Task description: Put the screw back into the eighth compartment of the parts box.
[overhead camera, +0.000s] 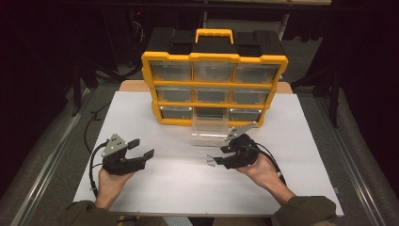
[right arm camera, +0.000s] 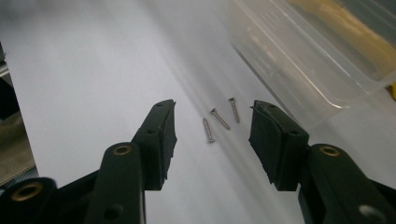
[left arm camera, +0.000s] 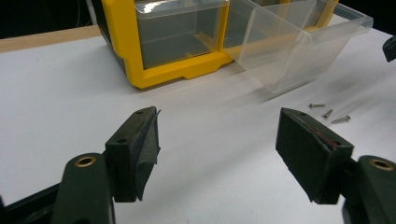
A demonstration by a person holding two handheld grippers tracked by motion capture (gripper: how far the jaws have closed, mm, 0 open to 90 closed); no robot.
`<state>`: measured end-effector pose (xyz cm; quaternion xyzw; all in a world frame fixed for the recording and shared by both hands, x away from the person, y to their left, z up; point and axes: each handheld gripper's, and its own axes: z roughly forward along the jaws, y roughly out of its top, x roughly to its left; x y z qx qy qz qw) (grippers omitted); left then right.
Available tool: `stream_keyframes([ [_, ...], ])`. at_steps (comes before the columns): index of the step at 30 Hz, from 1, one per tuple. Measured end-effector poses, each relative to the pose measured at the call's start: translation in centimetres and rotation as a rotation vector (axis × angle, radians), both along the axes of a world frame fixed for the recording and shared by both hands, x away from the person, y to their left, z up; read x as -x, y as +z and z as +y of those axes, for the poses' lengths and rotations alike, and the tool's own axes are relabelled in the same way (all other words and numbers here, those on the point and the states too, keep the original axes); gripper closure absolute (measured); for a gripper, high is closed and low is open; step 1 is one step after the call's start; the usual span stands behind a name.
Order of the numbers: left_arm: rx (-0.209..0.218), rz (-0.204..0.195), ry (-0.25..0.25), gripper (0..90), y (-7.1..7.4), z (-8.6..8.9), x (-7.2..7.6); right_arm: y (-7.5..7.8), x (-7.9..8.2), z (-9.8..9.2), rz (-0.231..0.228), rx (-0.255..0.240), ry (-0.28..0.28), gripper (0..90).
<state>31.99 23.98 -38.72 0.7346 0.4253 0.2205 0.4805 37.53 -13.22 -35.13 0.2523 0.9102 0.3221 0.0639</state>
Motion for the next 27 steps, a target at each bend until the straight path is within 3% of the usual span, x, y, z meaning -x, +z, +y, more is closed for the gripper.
stream_keyframes([
  [10,0.001,0.000,-0.002,30.5,0.0,0.0,0.0,-0.2,-0.7,2.0,0.041,0.089,0.034,57.8],
  [17,-0.001,0.002,-0.002,30.5,0.0,0.0,0.0,-0.9,-1.1,3.1,0.073,0.152,0.067,66.5],
  [27,0.001,0.004,-0.001,30.5,0.0,0.0,0.0,-2.2,-1.5,4.5,0.084,0.250,0.096,72.9],
])
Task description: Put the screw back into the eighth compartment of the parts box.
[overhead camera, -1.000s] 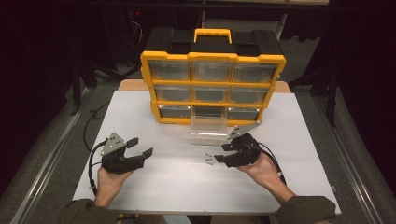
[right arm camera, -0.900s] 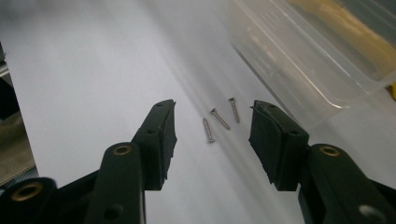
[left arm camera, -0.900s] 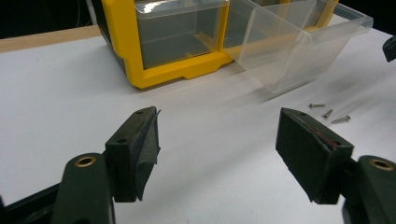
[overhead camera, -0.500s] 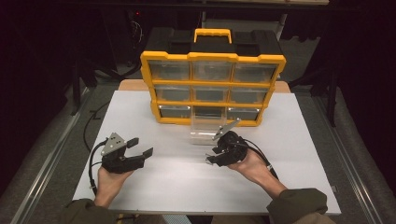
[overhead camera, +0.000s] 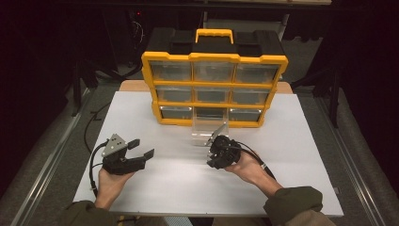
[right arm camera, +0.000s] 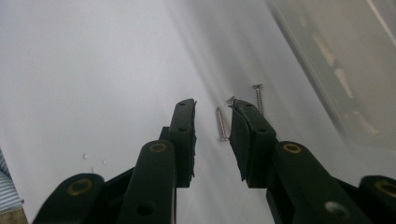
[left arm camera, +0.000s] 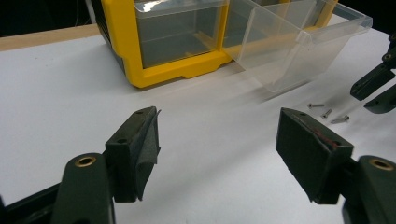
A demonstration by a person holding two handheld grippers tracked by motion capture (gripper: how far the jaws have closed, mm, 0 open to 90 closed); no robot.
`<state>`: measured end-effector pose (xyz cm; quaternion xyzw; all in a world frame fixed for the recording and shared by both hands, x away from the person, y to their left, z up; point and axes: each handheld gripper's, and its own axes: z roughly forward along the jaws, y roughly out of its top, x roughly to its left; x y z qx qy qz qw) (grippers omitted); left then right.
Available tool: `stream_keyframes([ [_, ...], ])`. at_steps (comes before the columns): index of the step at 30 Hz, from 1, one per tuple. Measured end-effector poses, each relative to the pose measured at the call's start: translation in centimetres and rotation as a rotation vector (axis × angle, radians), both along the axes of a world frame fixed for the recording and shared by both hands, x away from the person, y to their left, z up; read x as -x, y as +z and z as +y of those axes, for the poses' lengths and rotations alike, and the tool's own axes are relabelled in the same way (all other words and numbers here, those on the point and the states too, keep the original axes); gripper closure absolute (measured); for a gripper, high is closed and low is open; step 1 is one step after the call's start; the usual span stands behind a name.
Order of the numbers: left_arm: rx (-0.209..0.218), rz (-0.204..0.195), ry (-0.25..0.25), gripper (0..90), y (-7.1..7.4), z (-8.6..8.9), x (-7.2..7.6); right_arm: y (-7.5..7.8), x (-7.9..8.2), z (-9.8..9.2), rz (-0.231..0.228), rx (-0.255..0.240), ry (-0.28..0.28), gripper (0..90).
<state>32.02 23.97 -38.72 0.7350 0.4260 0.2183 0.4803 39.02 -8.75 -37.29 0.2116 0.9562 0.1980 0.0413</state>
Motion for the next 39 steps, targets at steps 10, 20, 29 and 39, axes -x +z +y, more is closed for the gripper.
stream_keyframes([
  [10,0.000,0.002,-0.002,30.6,0.0,0.0,0.0,-0.8,-0.4,1.0,0.012,0.070,0.014,81.1],
  [20,-0.005,0.006,-0.003,30.7,0.0,-0.1,0.0,-1.4,-0.7,1.4,0.023,0.116,0.009,84.2],
  [29,-0.004,0.007,-0.002,30.7,0.0,-0.1,-0.1,-1.8,-0.9,1.7,0.029,0.129,0.005,85.2],
  [39,-0.005,0.009,-0.004,30.9,-0.1,-0.1,-0.1,-2.2,-1.2,1.9,0.029,0.152,0.017,85.4],
])
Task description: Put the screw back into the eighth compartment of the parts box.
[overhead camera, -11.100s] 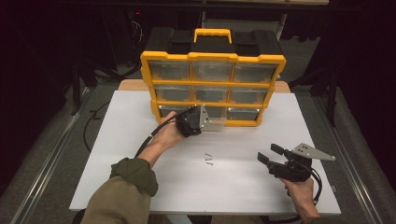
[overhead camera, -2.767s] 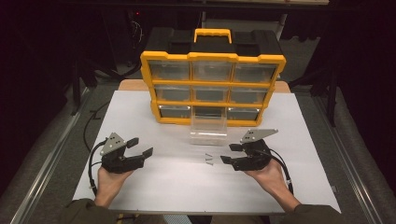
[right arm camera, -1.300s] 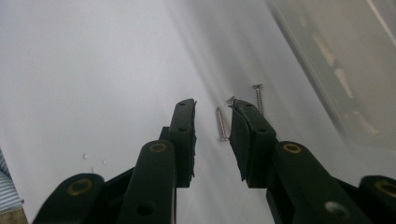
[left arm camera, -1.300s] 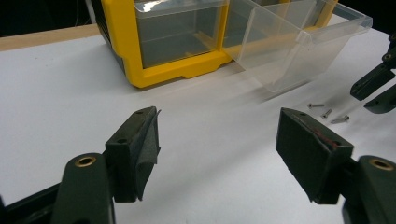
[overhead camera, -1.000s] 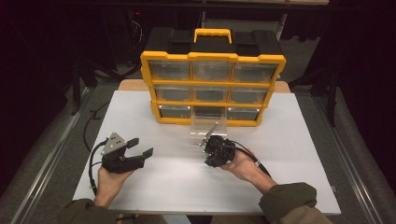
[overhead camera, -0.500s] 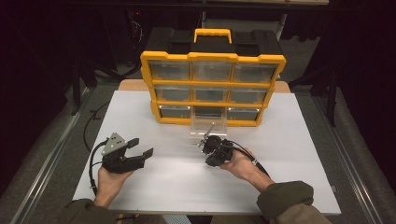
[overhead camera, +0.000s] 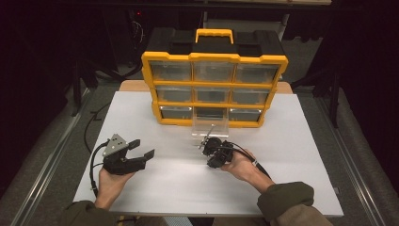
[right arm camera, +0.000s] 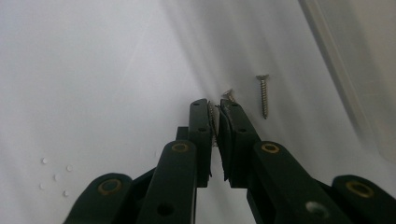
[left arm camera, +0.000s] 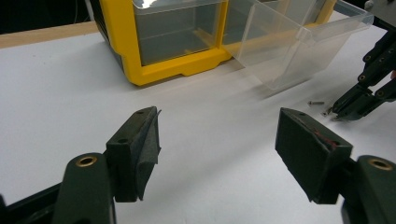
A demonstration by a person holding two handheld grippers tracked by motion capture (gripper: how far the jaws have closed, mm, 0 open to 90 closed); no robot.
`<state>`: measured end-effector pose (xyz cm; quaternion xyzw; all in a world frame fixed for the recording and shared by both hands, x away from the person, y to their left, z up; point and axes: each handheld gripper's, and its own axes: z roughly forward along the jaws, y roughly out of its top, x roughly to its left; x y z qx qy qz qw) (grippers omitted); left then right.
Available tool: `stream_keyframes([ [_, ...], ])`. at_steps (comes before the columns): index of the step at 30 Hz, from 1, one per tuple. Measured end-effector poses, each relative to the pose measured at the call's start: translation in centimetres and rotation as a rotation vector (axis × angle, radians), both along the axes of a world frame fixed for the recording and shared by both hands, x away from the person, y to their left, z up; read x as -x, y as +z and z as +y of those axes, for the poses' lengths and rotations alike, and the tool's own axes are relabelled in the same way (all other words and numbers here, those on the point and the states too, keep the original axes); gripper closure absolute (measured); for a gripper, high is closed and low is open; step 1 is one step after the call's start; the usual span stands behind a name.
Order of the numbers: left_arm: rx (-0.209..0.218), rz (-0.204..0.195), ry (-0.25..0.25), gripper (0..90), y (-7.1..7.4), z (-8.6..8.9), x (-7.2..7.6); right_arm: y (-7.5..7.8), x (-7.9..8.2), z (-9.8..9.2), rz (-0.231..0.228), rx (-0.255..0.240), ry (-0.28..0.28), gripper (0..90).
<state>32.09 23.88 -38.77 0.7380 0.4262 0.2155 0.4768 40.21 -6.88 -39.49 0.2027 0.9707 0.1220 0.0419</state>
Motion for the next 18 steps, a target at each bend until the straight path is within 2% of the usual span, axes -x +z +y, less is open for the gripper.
stream_keyframes([
  [2,0.000,0.000,-0.001,30.9,0.00,-0.01,0.00,-0.06,0.05,0.04,0.008,0.012,-0.014,85.5],
  [18,-0.003,0.002,-0.002,31.0,-0.01,-0.03,0.00,-0.37,0.09,0.35,0.008,0.028,0.005,88.9],
])
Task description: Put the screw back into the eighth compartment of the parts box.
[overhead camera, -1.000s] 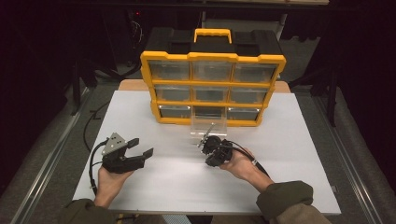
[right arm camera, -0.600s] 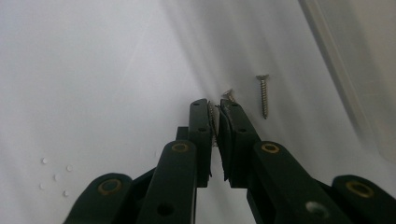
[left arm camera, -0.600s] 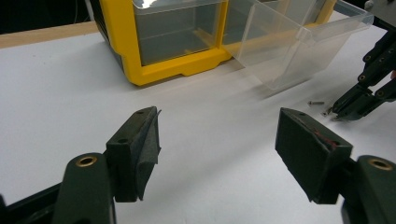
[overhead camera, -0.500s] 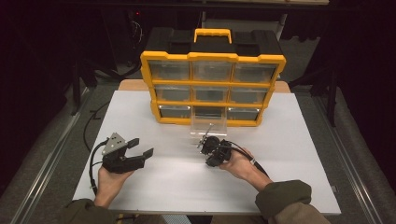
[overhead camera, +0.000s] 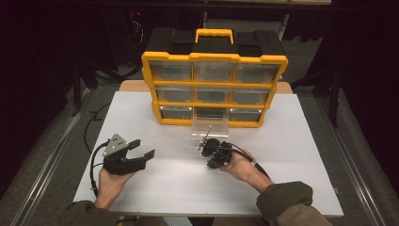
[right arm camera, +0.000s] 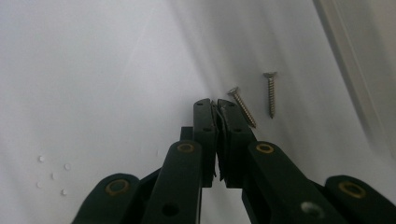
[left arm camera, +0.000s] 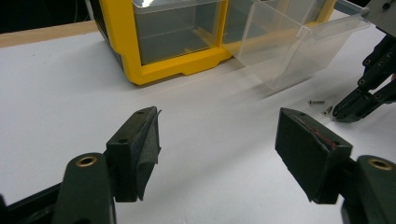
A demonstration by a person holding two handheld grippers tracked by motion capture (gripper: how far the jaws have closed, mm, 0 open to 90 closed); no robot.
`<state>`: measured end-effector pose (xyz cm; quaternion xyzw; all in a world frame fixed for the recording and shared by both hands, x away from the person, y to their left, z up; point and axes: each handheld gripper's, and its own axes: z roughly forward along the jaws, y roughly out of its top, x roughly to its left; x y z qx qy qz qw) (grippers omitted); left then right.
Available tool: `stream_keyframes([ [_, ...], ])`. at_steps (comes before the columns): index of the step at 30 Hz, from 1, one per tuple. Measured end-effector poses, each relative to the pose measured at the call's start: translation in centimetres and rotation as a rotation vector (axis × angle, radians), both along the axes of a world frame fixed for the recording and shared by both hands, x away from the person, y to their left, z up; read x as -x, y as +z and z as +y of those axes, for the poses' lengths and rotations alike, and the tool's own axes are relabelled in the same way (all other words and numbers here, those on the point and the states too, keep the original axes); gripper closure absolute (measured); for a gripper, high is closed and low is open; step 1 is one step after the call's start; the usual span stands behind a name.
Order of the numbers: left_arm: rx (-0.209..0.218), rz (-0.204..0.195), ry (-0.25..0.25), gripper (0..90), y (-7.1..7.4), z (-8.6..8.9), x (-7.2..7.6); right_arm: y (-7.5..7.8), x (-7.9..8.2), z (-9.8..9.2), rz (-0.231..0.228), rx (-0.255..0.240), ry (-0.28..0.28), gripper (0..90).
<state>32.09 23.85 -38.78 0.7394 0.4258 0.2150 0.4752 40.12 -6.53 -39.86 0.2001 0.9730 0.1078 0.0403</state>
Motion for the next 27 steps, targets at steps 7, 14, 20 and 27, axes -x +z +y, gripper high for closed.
stream_keyframes([
  [7,-0.001,0.000,-0.001,31.1,0.0,0.0,0.0,0.0,0.2,0.1,-0.007,0.002,-0.005,89.4],
  [14,-0.003,0.001,-0.002,31.1,0.0,0.0,0.0,0.3,0.4,0.0,-0.009,-0.018,0.001,89.5],
  [20,-0.002,0.000,0.000,31.1,0.0,0.0,0.0,1.1,0.6,-0.4,-0.017,-0.034,0.014,89.5],
  [27,-0.002,0.001,0.000,31.1,0.0,0.0,0.0,2.7,1.0,-1.3,-0.027,-0.064,-0.001,89.5],
])
